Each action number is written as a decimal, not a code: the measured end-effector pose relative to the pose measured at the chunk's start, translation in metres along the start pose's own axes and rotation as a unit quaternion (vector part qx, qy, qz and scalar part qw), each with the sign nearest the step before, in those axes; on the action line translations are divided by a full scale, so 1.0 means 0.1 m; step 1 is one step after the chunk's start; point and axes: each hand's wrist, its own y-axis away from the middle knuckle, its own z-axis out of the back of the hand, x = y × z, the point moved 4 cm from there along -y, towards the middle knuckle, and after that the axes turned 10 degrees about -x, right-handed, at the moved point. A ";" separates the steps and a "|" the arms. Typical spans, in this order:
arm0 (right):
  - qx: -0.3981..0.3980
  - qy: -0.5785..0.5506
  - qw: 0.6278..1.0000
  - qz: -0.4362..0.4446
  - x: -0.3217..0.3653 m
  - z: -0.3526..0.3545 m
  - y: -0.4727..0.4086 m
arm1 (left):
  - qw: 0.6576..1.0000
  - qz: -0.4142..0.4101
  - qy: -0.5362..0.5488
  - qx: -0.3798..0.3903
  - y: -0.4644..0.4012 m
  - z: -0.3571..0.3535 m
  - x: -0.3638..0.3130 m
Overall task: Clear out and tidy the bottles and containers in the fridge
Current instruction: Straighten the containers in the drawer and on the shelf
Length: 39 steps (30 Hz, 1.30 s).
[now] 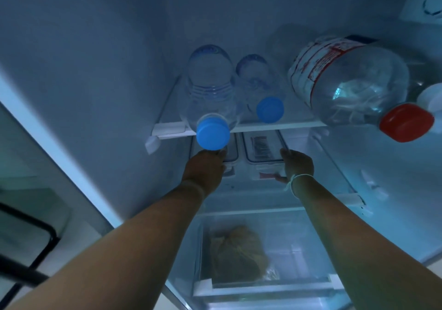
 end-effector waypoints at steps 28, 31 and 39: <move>-0.060 0.064 0.994 0.068 -0.06 0.07 -0.02 | 0.999 -0.002 0.007 0.049 0.02 0.05 -0.01; -0.056 0.089 0.991 0.077 0.01 0.17 0.16 | 0.999 0.002 -0.010 0.039 0.09 0.15 -0.05; -0.023 0.206 0.968 0.139 0.40 0.43 0.78 | 0.999 -0.006 -0.002 0.033 0.43 0.76 -0.23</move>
